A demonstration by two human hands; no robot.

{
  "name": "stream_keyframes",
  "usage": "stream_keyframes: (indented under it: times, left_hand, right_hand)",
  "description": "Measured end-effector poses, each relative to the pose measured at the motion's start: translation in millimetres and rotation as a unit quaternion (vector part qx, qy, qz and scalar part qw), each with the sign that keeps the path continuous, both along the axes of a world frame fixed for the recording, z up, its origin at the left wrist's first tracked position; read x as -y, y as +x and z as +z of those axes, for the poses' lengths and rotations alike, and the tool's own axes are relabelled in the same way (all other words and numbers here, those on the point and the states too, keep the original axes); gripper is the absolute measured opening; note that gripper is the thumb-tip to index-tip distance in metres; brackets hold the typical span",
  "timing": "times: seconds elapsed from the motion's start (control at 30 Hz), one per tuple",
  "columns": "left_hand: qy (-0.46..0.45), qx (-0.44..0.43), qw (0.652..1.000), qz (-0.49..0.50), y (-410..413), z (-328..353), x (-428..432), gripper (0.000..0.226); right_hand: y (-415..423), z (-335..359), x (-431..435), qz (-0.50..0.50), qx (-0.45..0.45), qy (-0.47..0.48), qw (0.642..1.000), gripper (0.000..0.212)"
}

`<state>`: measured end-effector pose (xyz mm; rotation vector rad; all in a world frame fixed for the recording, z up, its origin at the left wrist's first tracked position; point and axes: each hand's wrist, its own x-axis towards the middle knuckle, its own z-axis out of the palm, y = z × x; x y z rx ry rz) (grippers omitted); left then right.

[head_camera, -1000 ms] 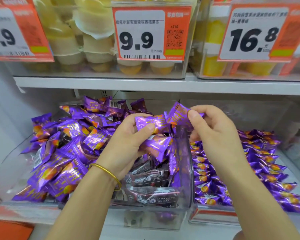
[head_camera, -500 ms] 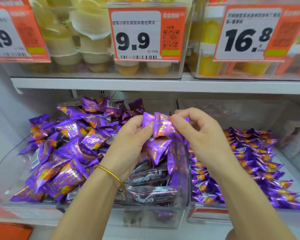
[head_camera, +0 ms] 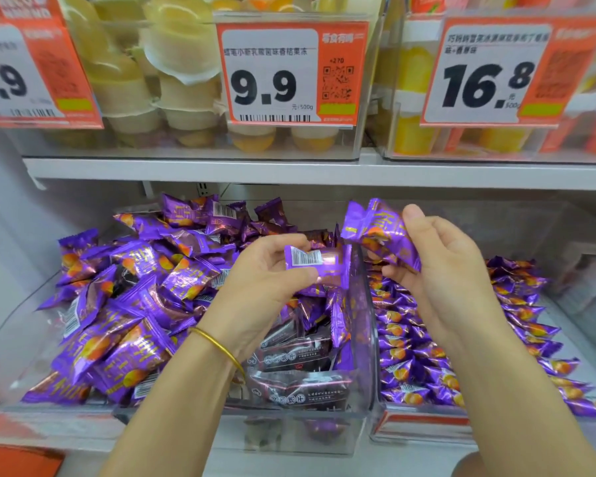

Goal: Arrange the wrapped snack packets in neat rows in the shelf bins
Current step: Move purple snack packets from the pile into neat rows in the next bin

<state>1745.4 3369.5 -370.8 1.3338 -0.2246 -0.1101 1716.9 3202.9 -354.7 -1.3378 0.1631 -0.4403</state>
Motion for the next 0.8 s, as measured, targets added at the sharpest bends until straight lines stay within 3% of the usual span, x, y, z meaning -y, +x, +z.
stream_keyframes:
  times: [0.13,0.33,0.43,0.6,0.8]
  left_hand:
    - [0.031,0.049,0.998,0.001,-1,3,-1,0.029]
    - [0.098,0.082,0.991,-0.032,-9,7,0,0.033]
    - [0.048,0.060,0.996,-0.040,-11,7,5,0.032]
    - [-0.115,-0.034,0.990,-0.075,-10,8,9,0.043]
    - [-0.017,0.032,0.999,-0.039,-14,4,15,0.051]
  right_hand:
    - [0,1,-2,0.034,-0.019,0.061,0.997,0.032]
    - [-1,3,-3,0.048,0.005,0.083,0.995,0.030]
    - [-2,2,-4,0.054,0.002,0.046,0.998,0.029]
    - [0,-3,-4,0.047,-0.007,-0.035,0.998,0.026]
    - [-5,-1,-10,0.062,0.032,-0.131,0.989,0.023]
